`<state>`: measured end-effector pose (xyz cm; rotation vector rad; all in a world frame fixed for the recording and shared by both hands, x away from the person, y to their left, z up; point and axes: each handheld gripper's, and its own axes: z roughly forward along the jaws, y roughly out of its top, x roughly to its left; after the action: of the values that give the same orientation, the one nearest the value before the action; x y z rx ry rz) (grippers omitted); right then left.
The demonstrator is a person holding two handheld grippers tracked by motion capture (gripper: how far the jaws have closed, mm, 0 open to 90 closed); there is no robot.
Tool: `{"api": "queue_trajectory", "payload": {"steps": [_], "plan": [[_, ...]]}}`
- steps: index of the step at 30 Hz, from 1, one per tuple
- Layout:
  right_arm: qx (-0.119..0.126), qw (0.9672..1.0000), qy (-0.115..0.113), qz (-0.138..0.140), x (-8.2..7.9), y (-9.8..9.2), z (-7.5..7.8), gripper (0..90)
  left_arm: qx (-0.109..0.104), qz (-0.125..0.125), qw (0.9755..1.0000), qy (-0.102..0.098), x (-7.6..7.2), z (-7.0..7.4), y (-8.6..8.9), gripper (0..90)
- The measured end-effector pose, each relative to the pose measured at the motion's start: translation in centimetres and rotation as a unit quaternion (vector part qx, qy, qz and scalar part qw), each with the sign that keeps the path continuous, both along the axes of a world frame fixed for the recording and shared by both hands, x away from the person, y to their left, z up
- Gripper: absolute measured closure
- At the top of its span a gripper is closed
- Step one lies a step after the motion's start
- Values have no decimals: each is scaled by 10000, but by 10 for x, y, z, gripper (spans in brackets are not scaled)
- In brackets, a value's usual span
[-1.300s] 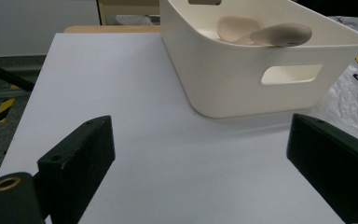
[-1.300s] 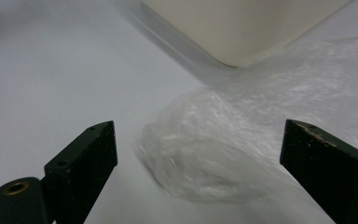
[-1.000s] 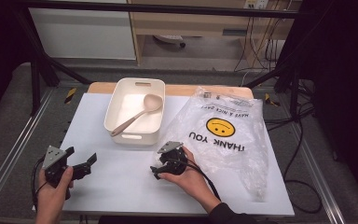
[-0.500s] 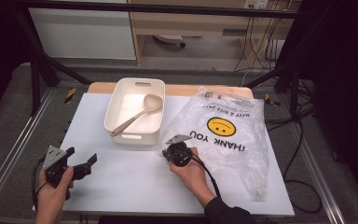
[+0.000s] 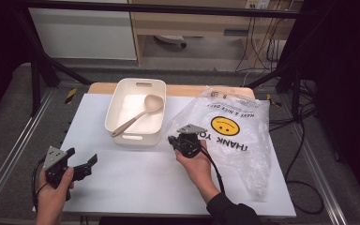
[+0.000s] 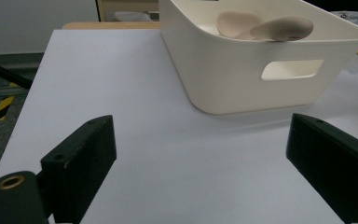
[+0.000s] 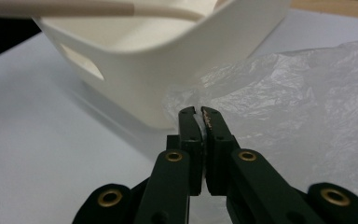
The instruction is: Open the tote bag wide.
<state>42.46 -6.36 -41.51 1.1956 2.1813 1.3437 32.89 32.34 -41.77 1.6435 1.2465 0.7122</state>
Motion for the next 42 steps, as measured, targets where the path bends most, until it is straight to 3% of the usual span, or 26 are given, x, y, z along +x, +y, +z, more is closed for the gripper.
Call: {"api": "queue_trajectory", "payload": {"steps": [6, 13, 18, 24, 27, 33, 37, 42], "plan": [[250, 9992, -289, -118, 2, -3, 29, 889, -2, 13, 10000, -7, 0, 0, 0, 81], [480, 9973, -505, -248, 8, -2, 53, 889, 7, -9, 10000, 3, 0, 0, 0, 81], [333, 9990, -296, -69, 16, 24, 52, 887, -8, 2, 10000, -14, 1, 1, -1, 81], [332, 9994, -130, 36, 23, 57, 48, 875, -22, -11, 10000, -11, 1, 0, 0, 81], [291, 9994, -103, 122, 22, 63, 47, 745, -24, -21, 10000, -15, 0, 0, -1, 81], [110, 9996, -95, 259, 16, 53, 57, 348, -3, -3, 10000, -19, 1, 0, -1, 80], [27, 9997, -130, 213, 14, 41, 63, 223, 2, 4, 10000, -15, 1, 0, 0, 80], [13, 9998, -121, 155, 14, 24, 68, 158, 1, -5, 10000, -11, 0, 0, 0, 79]]}}
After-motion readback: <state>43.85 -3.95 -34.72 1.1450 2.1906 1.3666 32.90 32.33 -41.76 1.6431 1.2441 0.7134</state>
